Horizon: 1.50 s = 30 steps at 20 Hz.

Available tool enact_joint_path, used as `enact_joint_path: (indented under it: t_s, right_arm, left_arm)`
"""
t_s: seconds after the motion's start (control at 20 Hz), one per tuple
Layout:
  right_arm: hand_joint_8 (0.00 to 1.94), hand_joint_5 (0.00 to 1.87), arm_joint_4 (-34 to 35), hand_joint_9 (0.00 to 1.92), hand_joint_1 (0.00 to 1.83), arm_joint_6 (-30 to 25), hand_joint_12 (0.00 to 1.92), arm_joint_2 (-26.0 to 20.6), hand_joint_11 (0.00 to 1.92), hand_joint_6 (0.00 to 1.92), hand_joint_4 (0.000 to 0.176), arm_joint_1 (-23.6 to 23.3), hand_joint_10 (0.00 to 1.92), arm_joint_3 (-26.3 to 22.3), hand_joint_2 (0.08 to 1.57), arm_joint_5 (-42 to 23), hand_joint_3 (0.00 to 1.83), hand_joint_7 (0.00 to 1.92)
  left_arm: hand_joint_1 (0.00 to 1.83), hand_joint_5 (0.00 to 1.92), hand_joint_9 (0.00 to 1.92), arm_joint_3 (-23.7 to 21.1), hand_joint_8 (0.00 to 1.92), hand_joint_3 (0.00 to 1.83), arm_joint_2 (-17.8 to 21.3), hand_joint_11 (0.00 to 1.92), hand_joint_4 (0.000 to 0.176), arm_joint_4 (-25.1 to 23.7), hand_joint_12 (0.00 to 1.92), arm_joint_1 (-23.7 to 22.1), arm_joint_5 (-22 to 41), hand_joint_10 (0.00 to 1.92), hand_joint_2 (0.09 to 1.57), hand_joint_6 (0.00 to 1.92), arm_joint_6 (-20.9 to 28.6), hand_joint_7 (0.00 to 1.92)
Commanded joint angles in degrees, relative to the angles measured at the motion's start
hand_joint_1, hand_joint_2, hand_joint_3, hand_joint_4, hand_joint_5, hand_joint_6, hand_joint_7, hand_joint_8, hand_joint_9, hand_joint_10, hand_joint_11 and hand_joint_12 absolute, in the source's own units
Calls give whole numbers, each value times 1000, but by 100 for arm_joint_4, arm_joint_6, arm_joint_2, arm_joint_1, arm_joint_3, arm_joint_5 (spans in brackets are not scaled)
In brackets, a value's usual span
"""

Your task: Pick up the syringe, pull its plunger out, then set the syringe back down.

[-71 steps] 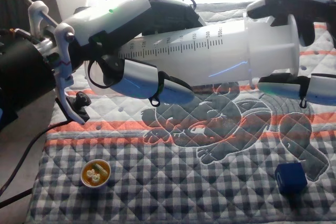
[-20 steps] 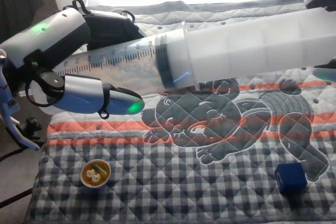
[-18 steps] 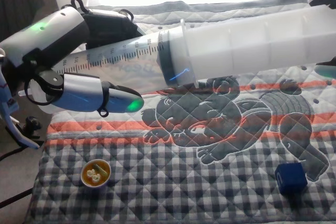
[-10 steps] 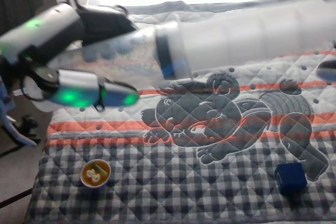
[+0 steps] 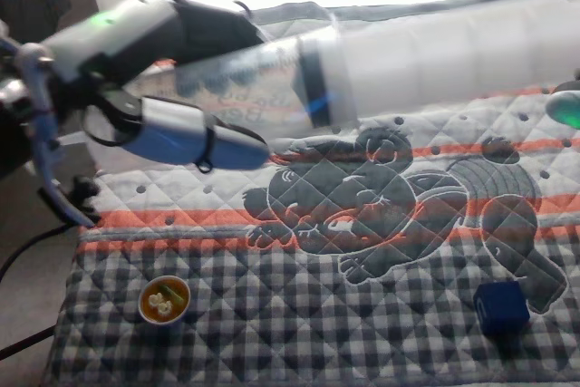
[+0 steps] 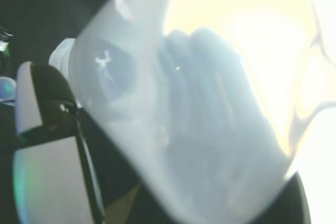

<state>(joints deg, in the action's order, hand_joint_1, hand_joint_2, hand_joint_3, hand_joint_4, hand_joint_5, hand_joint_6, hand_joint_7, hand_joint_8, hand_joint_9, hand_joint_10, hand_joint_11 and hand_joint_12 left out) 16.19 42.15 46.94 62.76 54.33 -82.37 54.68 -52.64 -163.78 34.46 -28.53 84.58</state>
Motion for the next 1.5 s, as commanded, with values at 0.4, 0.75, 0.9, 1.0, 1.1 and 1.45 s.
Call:
enact_joint_path:
  t_s: [0.4,0.75,0.9,1.0,1.1,1.45]
  right_arm:
    - [0,76,3,0,734,-24,0,73,0,27,88,-67,0,56,785,-775,0,0]
    - [0,52,4,0,724,-24,0,78,0,11,84,-69,0,55,791,-775,0,0]
    - [0,44,4,0,732,-26,0,78,0,7,79,-68,0,54,799,-778,0,0]
    - [0,71,4,0,728,-29,0,77,0,18,80,-68,0,51,799,-797,0,0]
    - [0,58,4,0,706,-29,0,77,0,10,75,-67,0,44,806,-821,0,0]
    - [12,92,-6,15,594,-27,23,73,36,21,54,-5,6,-57,940,-1172,50,34]
  left_arm:
    - [1380,911,905,806,917,0,-936,711,0,-812,1530,-478,1434,1245,1108,1004,102,1035]
    - [881,6,0,957,1,0,-1045,0,90,-599,44,-396,1492,3,860,1,101,3]
    - [889,0,0,891,0,0,-961,0,98,-449,0,-297,1265,0,820,0,100,0]
    - [716,0,0,704,0,0,-772,0,83,-262,0,-191,821,0,829,0,98,0]
    - [624,0,0,469,0,14,-539,0,21,-49,148,-74,228,0,920,0,97,0]
    - [496,220,263,-239,10,2,376,0,0,-567,919,386,-2586,38,1098,6,1850,319]
